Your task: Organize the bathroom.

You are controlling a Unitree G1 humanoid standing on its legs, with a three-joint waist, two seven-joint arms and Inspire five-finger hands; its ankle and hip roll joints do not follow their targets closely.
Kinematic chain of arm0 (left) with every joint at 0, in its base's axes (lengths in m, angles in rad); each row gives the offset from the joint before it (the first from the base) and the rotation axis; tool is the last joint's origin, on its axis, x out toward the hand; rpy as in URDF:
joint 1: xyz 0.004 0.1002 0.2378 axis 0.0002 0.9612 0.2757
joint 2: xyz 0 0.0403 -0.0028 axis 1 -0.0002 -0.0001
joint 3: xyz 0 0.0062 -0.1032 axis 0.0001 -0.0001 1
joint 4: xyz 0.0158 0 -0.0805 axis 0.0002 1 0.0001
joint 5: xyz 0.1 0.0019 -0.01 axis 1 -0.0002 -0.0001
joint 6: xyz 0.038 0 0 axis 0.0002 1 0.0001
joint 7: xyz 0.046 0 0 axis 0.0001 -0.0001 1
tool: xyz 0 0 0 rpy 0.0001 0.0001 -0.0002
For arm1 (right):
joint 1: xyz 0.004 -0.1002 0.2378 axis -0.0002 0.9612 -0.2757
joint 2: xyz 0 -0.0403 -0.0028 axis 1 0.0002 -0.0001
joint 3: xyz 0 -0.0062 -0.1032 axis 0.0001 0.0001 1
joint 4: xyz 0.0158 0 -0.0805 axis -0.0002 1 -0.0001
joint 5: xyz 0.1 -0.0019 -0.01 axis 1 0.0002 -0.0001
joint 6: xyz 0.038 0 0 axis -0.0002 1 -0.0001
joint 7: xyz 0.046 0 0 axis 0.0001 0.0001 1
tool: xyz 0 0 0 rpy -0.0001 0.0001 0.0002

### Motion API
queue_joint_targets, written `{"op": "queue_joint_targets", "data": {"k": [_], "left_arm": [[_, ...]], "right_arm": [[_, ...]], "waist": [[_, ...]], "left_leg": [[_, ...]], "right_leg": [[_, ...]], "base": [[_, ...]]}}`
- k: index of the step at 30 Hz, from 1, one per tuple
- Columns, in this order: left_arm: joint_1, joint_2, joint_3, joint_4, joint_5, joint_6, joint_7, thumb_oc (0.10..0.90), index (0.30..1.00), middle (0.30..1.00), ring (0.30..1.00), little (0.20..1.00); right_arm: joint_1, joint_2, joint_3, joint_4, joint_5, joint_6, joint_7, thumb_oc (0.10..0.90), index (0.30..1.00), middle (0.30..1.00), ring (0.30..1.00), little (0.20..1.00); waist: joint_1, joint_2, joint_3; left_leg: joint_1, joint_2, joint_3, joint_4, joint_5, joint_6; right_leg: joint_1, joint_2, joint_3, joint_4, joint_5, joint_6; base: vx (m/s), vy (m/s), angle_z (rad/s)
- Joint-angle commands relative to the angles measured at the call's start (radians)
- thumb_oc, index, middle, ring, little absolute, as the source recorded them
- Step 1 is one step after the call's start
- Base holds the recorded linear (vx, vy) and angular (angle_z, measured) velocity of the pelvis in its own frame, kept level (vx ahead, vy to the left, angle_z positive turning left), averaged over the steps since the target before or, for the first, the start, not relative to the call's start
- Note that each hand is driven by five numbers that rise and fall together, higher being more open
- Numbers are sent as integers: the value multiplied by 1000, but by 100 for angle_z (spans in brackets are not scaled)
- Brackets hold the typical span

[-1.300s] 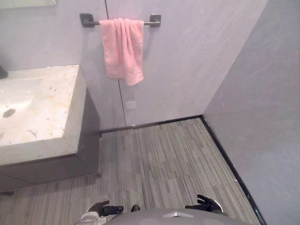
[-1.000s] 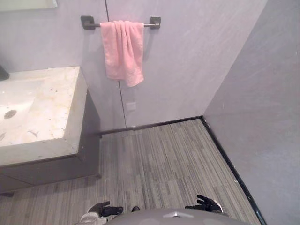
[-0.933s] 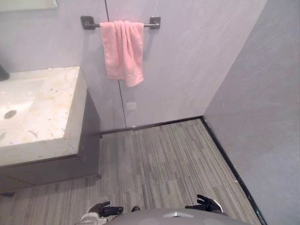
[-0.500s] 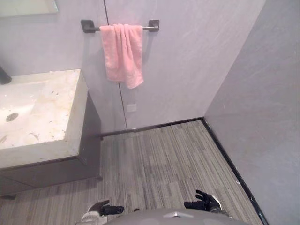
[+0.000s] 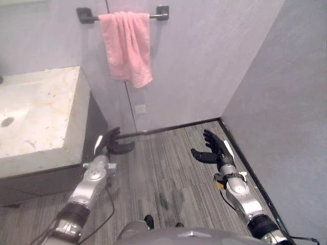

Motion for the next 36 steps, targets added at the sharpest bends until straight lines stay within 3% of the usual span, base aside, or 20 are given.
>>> {"op": "queue_joint_targets", "data": {"k": [1,3,5,6,7,10,13,14,17,18,20,22,25,26,28,29,31,36], "left_arm": [[-52,-11,45,-113,67,-136,88,800,900,900,900,900],[-55,-7,44,-151,78,-131,117,800,900,900,900,900],[-49,1,36,-202,113,-139,175,800,900,900,900,900],[-46,2,36,-210,115,-138,182,800,900,900,900,900],[-38,7,29,-239,147,-154,206,800,900,900,900,900],[-49,5,18,-273,190,-184,201,800,900,900,900,900],[-81,13,-8,-308,182,-193,150,800,900,900,900,900],[-81,19,-10,-321,204,-194,156,800,900,900,900,900],[-101,31,-10,-343,117,-177,80,800,900,900,900,900],[-106,33,-15,-352,106,-186,55,800,900,900,900,900],[-105,33,-28,-380,100,-182,19,800,900,900,900,900],[-108,30,-40,-387,94,-195,-3,800,900,900,900,900],[-131,23,-53,-402,70,-222,-36,800,900,900,900,900],[-136,20,-61,-417,83,-226,-30,800,900,900,900,900],[-137,25,-83,-415,58,-245,-17,800,900,900,900,900],[-127,13,-93,-409,101,-268,3,800,900,900,900,900],[-132,15,-110,-396,127,-290,22,800,900,900,900,900],[-105,28,-91,-421,89,-309,-37,800,900,900,900,900]], "right_arm": [[-78,-71,-9,-179,-39,-136,-51,800,900,900,900,900],[-107,-69,5,-207,-44,-130,-69,800,900,900,900,900],[-144,-66,21,-260,-24,-124,-76,800,900,900,900,900],[-145,-67,20,-268,-26,-124,-77,800,900,900,900,900],[-144,-72,13,-299,-34,-135,-83,800,900,900,900,900],[-162,-98,-20,-330,-53,-156,-88,800,900,900,900,900],[-234,-102,-11,-340,-47,-148,-87,800,900,900,900,900],[-263,-98,-5,-342,-44,-130,-102,800,900,900,900,900],[-312,-83,6,-349,-67,-116,-154,800,900,900,900,900],[-319,-69,1,-344,-87,-123,-175,800,900,900,900,900],[-322,-47,-17,-342,-84,-133,-214,800,900,900,900,900],[-326,-26,-21,-341,-105,-142,-238,800,900,900,900,900],[-337,-2,-20,-365,-108,-150,-247,800,900,900,900,900],[-331,-3,-21,-386,-101,-142,-218,800,900,900,900,900],[-327,-12,2,-417,-67,-140,-197,800,900,900,900,900],[-335,-21,2,-435,13,-124,-144,800,900,900,900,900],[-351,-20,12,-415,41,-134,-136,800,900,900,900,900],[-435,-47,-1,-341,131,-92,-84,800,900,900,900,900]], "waist": [[10,28,-40],[28,40,-42],[58,60,-50],[63,64,-50],[79,76,-53],[84,86,-63],[90,82,-85],[98,75,-94],[114,63,-119],[117,62,-126],[121,69,-133],[108,85,-132],[95,103,-122],[82,106,-114],[51,99,-100],[41,91,-93],[50,81,-98],[79,58,-127]], "left_leg": [[26,38,-25,-39,-36,31],[31,28,-44,-173,-11,24],[34,20,-53,-431,64,6],[30,18,-48,-464,82,1],[1,9,-19,-542,135,-14],[-26,27,126,-553,161,-26],[10,21,160,-567,97,8],[28,6,148,-567,83,24],[91,-1,150,-582,45,77],[106,-7,142,-582,27,93],[130,-4,98,-582,11,101],[159,6,46,-582,-1,95],[181,18,-2,-582,10,61],[194,22,-28,-582,5,48],[209,21,-44,-582,-7,47],[221,26,-37,-582,-17,48],[226,35,-44,-582,-28,44],[249,53,-42,-582,-46,29]], "right_leg": [[47,49,-14,-110,90,43],[68,67,2,-122,77,45],[118,96,29,-152,57,46],[126,101,31,-153,54,46],[158,120,33,-153,37,45],[192,139,-36,-139,-8,34],[181,123,-71,-68,-43,46],[185,104,-67,-18,-47,69],[128,46,-128,125,68,150],[106,17,-153,200,75,167],[47,-2,-142,313,142,186],[-46,-24,-130,339,139,180],[-80,-58,-159,176,97,157],[-86,-58,-146,40,108,152],[-101,-29,-85,-49,154,161],[-122,-38,-74,-28,208,160],[-90,-29,-96,-77,165,153],[-12,-22,-130,-153,145,135]], "base": [[258,-3,-44],[287,19,-31],[397,19,-40],[437,-29,-44],[368,-52,-31],[306,-69,-18],[328,-33,14],[323,-30,-2],[247,-42,-24],[239,-79,-17],[198,-95,4],[146,-135,21],[117,-192,49],[108,-188,39],[140,-174,42],[112,-151,73],[79,-139,60],[130,-109,17]]}}
